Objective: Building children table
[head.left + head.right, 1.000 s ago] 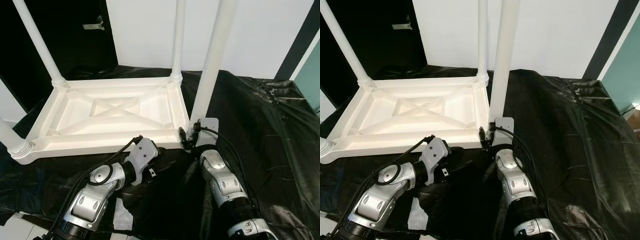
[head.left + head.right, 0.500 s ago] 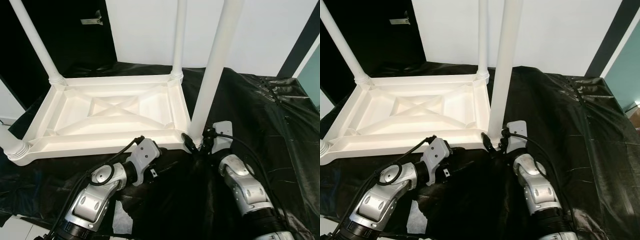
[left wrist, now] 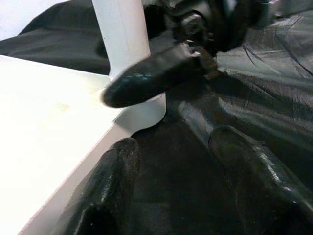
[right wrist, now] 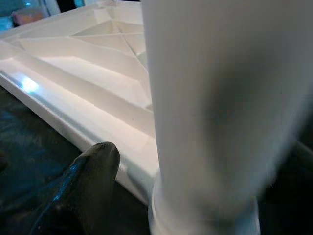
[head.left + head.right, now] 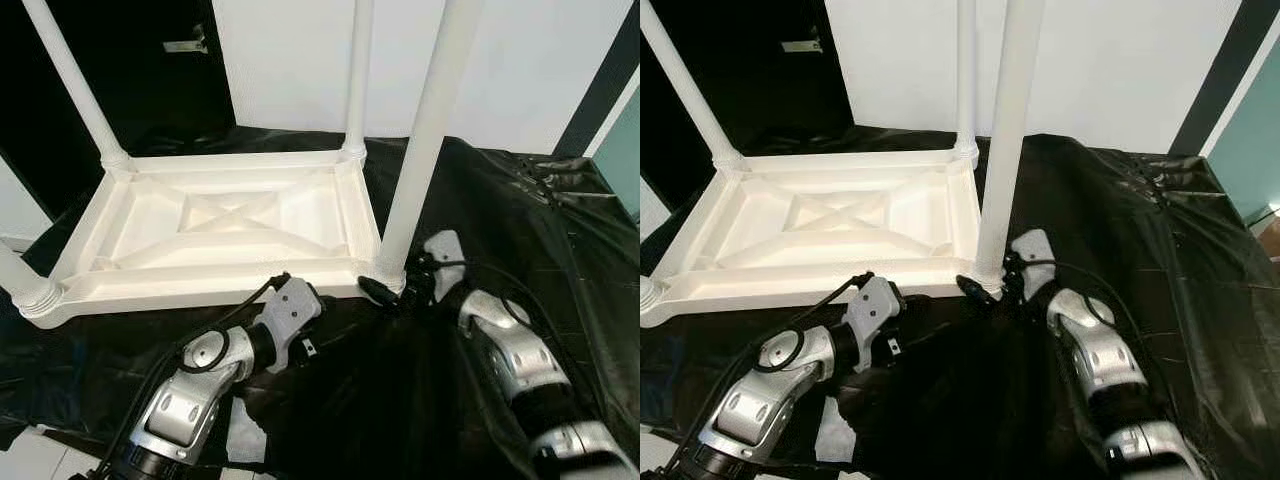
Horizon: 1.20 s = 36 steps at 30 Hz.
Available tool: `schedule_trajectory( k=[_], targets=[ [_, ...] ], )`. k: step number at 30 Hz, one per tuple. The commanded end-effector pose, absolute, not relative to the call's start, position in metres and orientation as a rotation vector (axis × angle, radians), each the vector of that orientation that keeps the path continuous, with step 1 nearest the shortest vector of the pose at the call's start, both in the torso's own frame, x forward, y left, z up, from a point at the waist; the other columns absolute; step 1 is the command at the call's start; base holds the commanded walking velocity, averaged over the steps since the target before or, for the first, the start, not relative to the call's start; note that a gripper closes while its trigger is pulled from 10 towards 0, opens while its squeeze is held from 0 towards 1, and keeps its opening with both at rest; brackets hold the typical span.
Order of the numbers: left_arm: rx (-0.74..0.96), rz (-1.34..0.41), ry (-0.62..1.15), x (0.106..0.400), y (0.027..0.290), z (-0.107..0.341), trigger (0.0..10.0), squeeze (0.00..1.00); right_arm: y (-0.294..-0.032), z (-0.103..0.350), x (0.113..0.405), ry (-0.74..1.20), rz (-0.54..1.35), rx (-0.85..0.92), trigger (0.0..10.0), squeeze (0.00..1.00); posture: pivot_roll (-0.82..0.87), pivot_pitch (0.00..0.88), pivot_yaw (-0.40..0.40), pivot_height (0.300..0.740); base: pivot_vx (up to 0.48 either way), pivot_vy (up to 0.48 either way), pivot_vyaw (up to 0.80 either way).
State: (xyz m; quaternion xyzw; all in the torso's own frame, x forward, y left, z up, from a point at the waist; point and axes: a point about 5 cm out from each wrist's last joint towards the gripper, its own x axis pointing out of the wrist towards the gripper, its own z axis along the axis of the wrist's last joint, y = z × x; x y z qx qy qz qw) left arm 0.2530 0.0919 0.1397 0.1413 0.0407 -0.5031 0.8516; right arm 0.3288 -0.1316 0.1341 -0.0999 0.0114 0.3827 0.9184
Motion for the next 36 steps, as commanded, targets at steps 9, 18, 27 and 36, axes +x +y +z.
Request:
schedule_trajectory(
  k=[9, 18, 27, 36],
  targets=[
    [0.297, -0.999, 0.081, 0.256, 0.096, 0.139, 10.0, 0.00, -0.102, 0.130, 0.340, 0.026, 0.892, -0.210, 2.0, 0.00, 0.07, 0.000, -0.068, 0.740, 0.000, 0.000, 0.00],
    [0.297, -0.974, 0.084, 0.254, 0.099, 0.139, 10.0, 0.00, -0.114, 0.120, 0.338, 0.061, 0.884, -0.184, 0.0, 0.00, 0.09, 0.000, -0.084, 0.740, 0.000, 0.000, 0.00],
    [0.303, -1.004, 0.089, 0.254, 0.098, 0.140, 10.0, 0.00, -0.136, 0.105, 0.331, 0.099, 0.678, -0.202, 10.0, 0.00, 0.05, 0.000, -0.036, 0.740, 0.000, 0.000, 0.00],
    [0.306, -1.050, 0.100, 0.253, 0.095, 0.140, 10.0, 0.00, -0.114, 0.099, 0.314, 0.105, 0.334, -0.057, 10.0, 0.00, 0.01, 0.000, 0.009, 0.740, 0.000, 0.000, 0.00]
  ],
)
